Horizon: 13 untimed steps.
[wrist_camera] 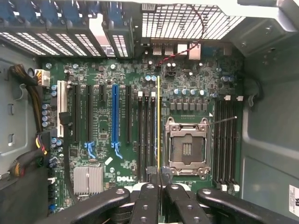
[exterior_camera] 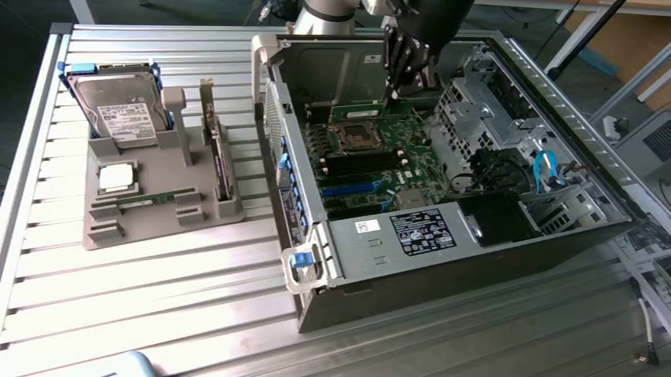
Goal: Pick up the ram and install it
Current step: 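Insert the ram into the slot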
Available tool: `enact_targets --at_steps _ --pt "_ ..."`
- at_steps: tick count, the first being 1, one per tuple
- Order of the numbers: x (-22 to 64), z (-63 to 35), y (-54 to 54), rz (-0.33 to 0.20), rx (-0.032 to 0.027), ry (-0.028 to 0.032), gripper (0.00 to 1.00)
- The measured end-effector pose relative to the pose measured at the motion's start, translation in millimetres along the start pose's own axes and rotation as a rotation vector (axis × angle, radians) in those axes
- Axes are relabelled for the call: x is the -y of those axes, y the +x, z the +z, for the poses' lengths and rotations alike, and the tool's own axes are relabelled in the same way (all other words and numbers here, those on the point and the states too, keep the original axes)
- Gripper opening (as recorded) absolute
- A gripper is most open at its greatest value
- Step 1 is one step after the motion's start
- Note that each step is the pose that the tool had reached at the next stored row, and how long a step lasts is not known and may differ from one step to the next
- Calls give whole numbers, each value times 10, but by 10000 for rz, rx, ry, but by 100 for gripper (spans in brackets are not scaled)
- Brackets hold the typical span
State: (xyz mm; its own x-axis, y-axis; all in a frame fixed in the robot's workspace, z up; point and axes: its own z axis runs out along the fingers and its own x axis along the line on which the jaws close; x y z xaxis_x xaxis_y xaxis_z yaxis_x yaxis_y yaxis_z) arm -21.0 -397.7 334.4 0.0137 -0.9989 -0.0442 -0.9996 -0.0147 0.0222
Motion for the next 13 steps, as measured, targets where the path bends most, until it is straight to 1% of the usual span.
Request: enact_targets --at_steps 13 --pt "6 248 11 21 1 1 12"
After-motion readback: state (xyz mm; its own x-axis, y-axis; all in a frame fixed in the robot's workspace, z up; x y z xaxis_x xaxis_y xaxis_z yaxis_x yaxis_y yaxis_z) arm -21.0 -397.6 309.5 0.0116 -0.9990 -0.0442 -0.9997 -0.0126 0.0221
